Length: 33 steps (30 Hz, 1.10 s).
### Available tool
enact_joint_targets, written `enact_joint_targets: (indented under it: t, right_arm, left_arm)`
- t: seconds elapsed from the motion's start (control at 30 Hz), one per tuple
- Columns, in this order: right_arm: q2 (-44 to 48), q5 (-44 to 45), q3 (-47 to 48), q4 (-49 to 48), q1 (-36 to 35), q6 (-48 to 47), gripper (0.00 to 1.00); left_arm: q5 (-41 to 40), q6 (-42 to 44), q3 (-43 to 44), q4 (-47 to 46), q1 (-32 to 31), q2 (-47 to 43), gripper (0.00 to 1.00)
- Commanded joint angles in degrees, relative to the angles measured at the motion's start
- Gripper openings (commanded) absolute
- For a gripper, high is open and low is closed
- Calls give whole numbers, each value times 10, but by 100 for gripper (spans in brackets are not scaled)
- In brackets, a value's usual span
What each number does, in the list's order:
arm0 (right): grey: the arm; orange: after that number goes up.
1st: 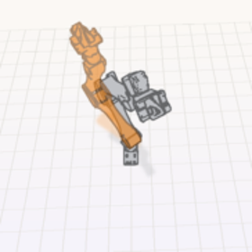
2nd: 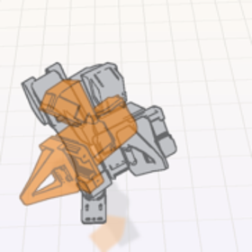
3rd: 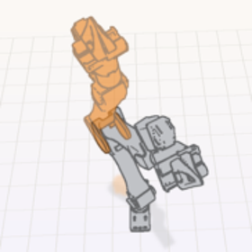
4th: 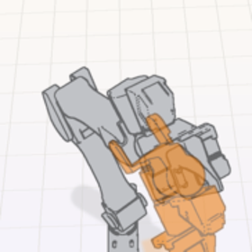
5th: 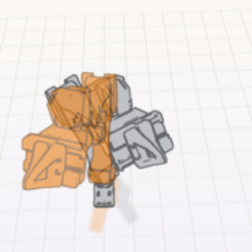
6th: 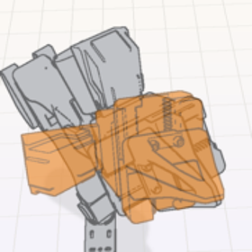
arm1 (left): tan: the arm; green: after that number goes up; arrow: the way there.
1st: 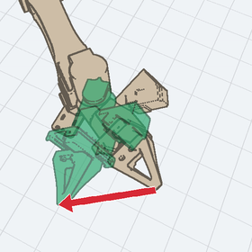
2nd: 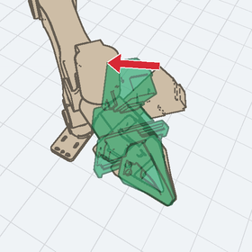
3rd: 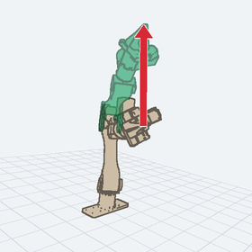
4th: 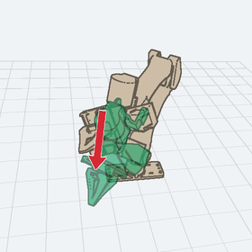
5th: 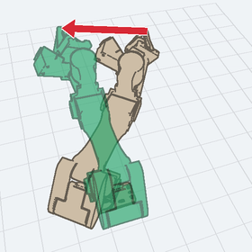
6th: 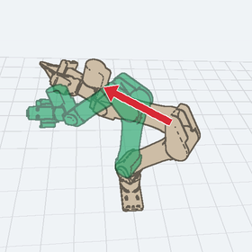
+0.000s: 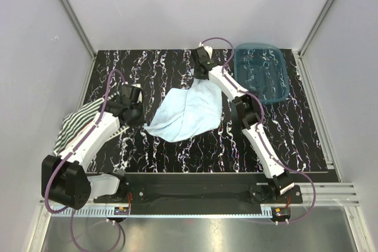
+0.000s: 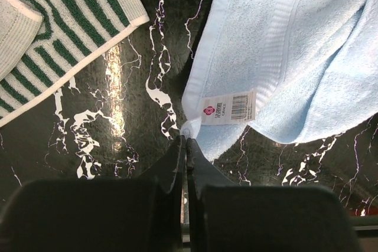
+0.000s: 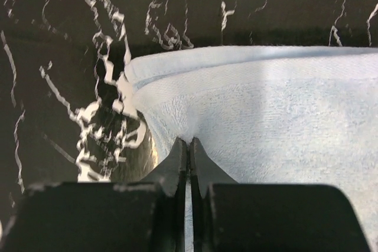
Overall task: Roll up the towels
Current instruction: Flatten the towel
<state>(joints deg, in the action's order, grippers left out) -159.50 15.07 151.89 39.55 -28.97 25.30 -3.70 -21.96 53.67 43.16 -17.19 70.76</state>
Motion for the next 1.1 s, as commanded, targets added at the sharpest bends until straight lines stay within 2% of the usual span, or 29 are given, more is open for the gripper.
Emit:
enact_joint_targets:
  t: [0.0, 0.2, 0.4, 0.5, 0.63, 0.7, 0.9, 1.07]
  right_arm:
    - [105, -38, -34, -16, -5, -16, 0]
    - [317, -38, -161, -60, -6, -23, 0]
    - [537, 14, -380, -39, -6, -21, 0]
    - [647, 51, -553, -26, -3, -1, 0]
    - [790, 58, -688, -13, 12, 30, 0]
    - [830, 65, -733, 7, 16, 42, 0]
    - [981, 100, -761, 71, 22, 62, 0]
    - [1079, 131, -754, 134, 23, 76, 6]
  left_arm:
    - [-13, 9, 2, -13, 0, -8, 0]
    - [-26, 8, 5, -11, 0, -9, 0]
    - [-39, 7, 7, -11, 0, -16, 0]
    - [-53, 5, 7, -8, 1, -32, 0]
    - [-72, -4, 21, 5, 1, -62, 0]
    - [-71, -14, 35, 20, 1, -73, 0]
    - [-73, -34, 112, 74, 1, -136, 0]
    - [-91, -32, 183, 122, 1, -196, 0]
